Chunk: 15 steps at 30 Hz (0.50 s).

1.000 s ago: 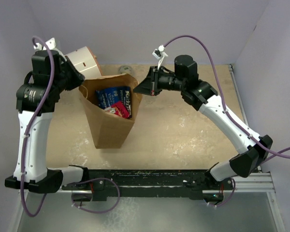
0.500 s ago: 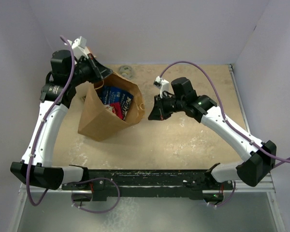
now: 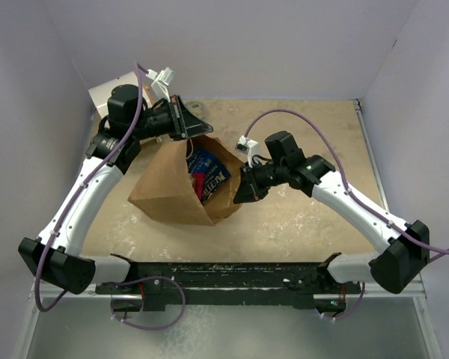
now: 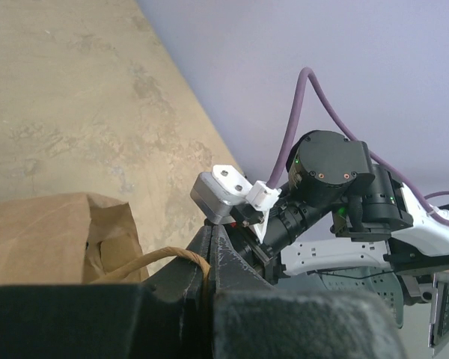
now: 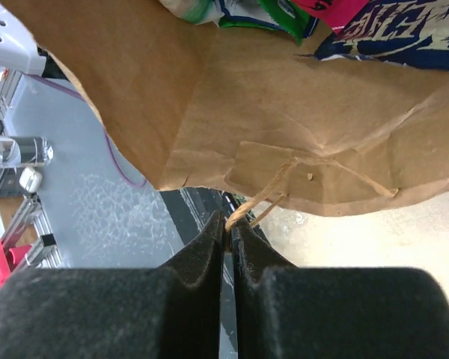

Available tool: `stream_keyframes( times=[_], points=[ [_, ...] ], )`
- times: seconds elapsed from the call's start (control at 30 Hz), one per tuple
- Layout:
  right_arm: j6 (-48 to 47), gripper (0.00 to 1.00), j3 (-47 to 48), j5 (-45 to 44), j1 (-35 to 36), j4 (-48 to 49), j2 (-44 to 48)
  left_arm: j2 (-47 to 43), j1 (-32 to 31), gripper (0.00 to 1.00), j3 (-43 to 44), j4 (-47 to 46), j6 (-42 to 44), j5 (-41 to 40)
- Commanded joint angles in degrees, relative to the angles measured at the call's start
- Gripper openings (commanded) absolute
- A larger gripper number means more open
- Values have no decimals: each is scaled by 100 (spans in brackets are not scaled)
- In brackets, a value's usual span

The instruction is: Take the snacks out of the paper bag

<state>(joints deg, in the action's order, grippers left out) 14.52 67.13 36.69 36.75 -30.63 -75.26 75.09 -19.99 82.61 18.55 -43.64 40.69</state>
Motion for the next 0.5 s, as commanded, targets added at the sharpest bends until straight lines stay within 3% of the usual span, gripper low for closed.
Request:
stream_keyframes(
  times=[0.0, 0.07, 0.27, 0.37, 0.47],
  points=[
    [51, 10, -48, -101, 20, -42, 413, -313, 28, 0, 136, 230, 422, -161],
    [160, 14, -85, -542, 22, -30, 632, -439, 34, 0, 52, 481, 528, -265],
    [83, 56, 132, -2281, 19, -455, 1158, -691, 34, 0, 146, 1251, 833, -703],
    [-6, 66, 392, -2873, 24, -654, 1133, -808, 47, 0, 191, 1391, 887, -922],
    [-120, 67, 573, -2741, 28, -388, 924, -837, 47, 0, 255, 1445, 862, -1098]
  ],
)
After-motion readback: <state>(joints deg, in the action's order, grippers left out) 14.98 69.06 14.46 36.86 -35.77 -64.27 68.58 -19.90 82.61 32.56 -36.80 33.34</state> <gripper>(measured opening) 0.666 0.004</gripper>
